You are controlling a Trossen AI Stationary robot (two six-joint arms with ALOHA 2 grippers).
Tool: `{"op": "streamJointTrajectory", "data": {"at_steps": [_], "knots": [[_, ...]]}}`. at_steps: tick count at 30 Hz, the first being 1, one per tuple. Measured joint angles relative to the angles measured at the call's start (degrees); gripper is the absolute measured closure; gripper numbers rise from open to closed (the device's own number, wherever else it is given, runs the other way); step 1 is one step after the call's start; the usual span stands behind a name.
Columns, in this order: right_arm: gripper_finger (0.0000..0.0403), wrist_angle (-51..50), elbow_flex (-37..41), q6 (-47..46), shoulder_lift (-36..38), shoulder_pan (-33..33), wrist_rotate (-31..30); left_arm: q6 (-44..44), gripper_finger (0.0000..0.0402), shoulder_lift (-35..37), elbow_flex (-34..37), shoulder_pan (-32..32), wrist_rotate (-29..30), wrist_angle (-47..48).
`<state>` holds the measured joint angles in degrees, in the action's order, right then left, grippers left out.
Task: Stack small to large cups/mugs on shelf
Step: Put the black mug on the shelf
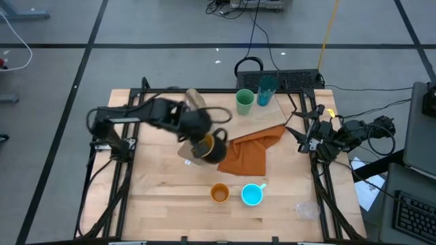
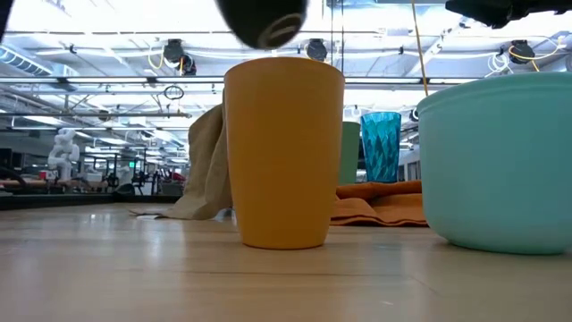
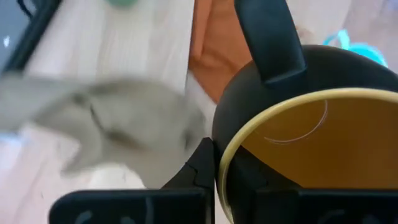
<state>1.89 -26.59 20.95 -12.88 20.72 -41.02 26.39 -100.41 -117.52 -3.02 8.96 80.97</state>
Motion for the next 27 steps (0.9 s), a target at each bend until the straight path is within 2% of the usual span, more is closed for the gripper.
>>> {"op": "streamJointTrajectory", "data": {"at_steps": [5,6,12,22,27], "knots": [[0.0138,0.0,0.0,-0.59,-0.01,0.01,-2.26,-7.11,0.0388,-8.58,-16.28,4.97,-0.63,6.71],[0.0138,-0.02,0.0,-0.56,-0.01,0.01,-2.55,-7.83,0.0388,-9.57,-17.8,5.84,-0.63,7.03],[0.0138,-0.26,-0.02,-0.35,0.03,0.01,-2.68,-10.15,0.0388,-10.06,-15.34,11.12,0.31,6.92],[0.0138,-0.44,-0.02,-0.38,0.1,0.01,-2.68,-12.42,0.0388,-10.92,-15.4,14.45,1.66,-4.35],[0.0138,-0.46,-0.02,-0.35,0.1,0.01,-2.68,-11.87,0.0388,-10.92,-15.34,15.62,5.95,-4.84]]}}
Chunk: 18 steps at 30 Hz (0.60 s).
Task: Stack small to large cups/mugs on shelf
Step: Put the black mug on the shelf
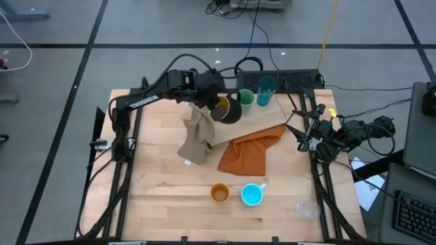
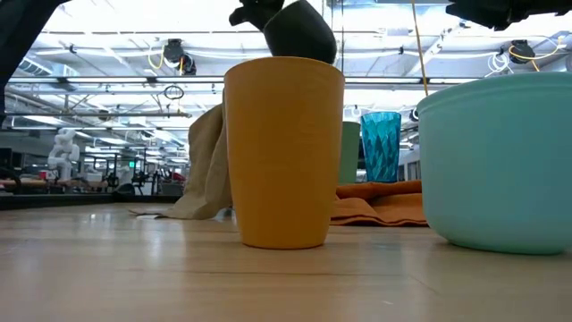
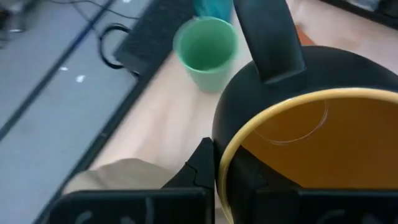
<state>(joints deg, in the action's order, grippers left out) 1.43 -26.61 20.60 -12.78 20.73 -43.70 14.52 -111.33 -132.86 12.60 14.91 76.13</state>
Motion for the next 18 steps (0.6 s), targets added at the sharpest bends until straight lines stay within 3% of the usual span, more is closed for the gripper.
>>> {"op": "streamJointTrajectory", "data": {"at_steps": [9,18], "knots": [[0.0138,0.02,0.0,0.02,0.0,0.0,0.0,3.76,0.0388,0.04,0.0,3.84,4.57,-5.87],[0.0138,0.01,0.0,0.02,0.01,0.0,0.01,8.84,0.0388,-0.43,0.01,5.79,4.53,-2.3]]}}
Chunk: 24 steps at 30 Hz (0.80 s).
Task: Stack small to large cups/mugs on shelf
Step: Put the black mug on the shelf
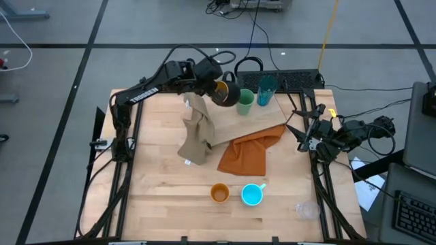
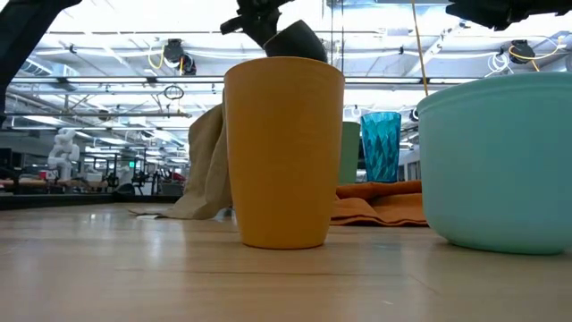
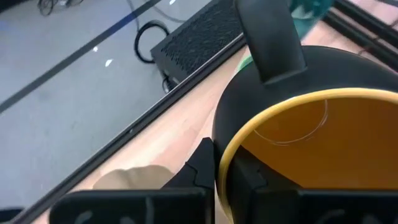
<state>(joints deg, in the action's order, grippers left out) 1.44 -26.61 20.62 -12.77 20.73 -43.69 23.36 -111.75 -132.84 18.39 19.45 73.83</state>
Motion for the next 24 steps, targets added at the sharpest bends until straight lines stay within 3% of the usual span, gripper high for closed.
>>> {"op": "streamJointTrajectory", "data": {"at_steps": [7,24], "knots": [[0.0138,-0.01,0.0,-0.02,0.01,-0.01,0.01,4.02,0.0388,-1.47,0.14,2.41,0.13,-0.51],[0.0138,-0.03,0.0,-0.38,0.01,-0.02,0.01,3.75,0.0388,-5.31,0.2,4.22,-2.51,5.97]]}}
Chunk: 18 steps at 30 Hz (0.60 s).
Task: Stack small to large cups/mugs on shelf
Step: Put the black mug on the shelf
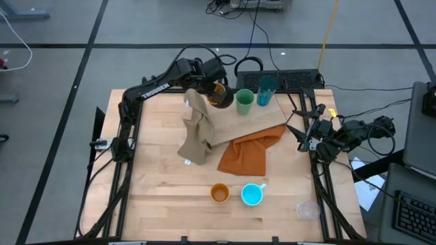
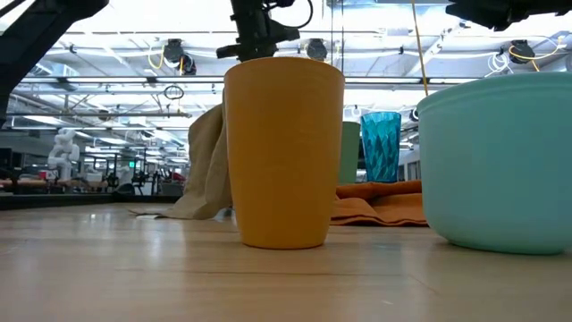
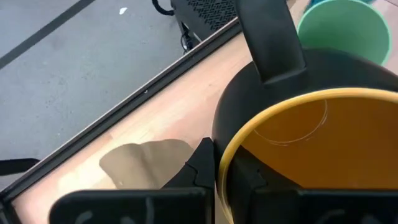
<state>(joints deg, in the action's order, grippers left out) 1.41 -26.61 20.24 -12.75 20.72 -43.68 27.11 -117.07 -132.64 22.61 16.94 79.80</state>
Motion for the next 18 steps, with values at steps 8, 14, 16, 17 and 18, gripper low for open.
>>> {"op": "streamJointTrajectory", "data": {"at_steps": [8,14,16,17,18], "knots": [[0.0138,0.0,0.0,-0.02,-0.01,0.02,0.02,-0.06,0.0388,-2.19,-0.07,1.51,-0.52,-1.0],[0.0138,-0.4,0.0,-0.01,0.0,0.01,0.0,-1.48,0.0388,-3.45,0.0,1.9,-1.94,0.78],[0.0138,-0.39,0.0,0.2,0.0,0.02,0.02,-1.43,0.0388,-3.56,-0.08,1.92,-2.26,-0.69],[0.0138,-0.42,0.0,0.2,0.0,0.02,0.0,-1.45,0.0388,-3.61,-0.09,2.02,-2.38,-0.84],[0.0138,-0.39,0.0,0.17,0.0,0.02,0.0,-1.59,0.0388,-3.68,-0.09,2.12,-2.48,-0.53]]}}
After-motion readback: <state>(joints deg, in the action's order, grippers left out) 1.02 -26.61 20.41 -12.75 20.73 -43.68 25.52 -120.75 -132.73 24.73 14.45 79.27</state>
